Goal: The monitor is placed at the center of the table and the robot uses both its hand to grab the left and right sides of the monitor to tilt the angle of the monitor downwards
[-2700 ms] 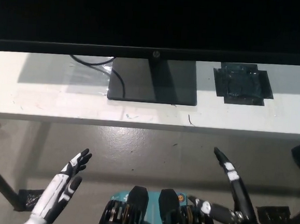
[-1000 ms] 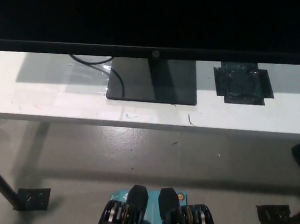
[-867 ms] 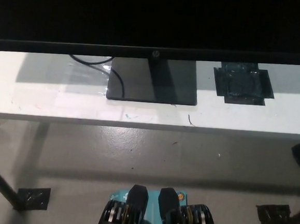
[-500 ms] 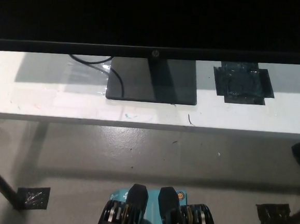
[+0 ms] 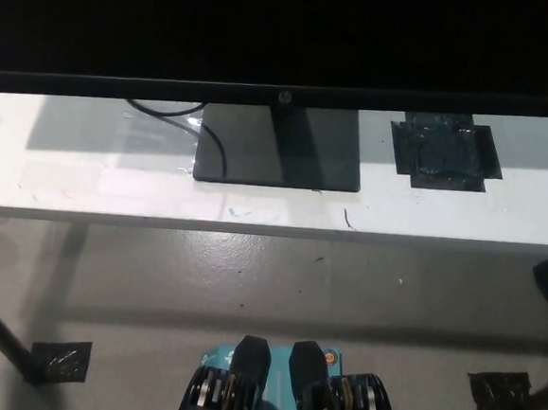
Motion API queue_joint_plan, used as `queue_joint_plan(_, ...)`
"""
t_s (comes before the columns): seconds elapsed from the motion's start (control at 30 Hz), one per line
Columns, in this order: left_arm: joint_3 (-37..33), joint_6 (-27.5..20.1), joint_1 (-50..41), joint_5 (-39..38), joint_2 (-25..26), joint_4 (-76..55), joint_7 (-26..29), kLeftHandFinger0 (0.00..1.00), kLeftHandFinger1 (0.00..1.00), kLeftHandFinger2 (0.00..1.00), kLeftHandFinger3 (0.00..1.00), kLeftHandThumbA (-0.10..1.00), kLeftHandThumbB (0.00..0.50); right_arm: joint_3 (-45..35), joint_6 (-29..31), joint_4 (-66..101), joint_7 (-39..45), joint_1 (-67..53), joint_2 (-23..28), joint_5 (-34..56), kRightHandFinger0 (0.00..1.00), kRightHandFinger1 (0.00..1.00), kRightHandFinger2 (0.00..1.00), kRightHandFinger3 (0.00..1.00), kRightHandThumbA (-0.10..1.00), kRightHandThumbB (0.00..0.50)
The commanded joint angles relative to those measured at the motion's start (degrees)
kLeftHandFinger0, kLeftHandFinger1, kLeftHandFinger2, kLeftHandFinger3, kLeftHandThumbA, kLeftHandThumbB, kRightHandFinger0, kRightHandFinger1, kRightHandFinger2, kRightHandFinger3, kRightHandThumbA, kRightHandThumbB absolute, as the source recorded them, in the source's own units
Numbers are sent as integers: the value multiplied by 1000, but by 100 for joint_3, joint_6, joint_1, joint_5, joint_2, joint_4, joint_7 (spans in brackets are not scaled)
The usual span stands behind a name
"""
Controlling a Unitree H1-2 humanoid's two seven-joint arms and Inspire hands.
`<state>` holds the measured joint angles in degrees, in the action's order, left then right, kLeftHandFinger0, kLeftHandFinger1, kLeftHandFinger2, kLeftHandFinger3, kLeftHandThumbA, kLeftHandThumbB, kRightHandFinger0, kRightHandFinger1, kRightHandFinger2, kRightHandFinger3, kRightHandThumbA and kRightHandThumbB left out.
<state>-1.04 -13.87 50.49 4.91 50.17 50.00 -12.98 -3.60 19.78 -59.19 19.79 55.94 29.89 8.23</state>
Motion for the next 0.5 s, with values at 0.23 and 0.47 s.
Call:
queue_joint_plan(0.23,-440,-184,630,482,-43,-240,-148,1000,1000,1000,1000,1000,406,225,-144,84,665,376,259,-93,1000,1000,1000,1000,1000,395)
queue_joint_plan(0.47,-653,-695,1050,600,-315,325,-178,1000,1000,1000,1000,1000,397,293,-168,170,660,375,238,-227,1000,1000,1000,1000,1000,380)
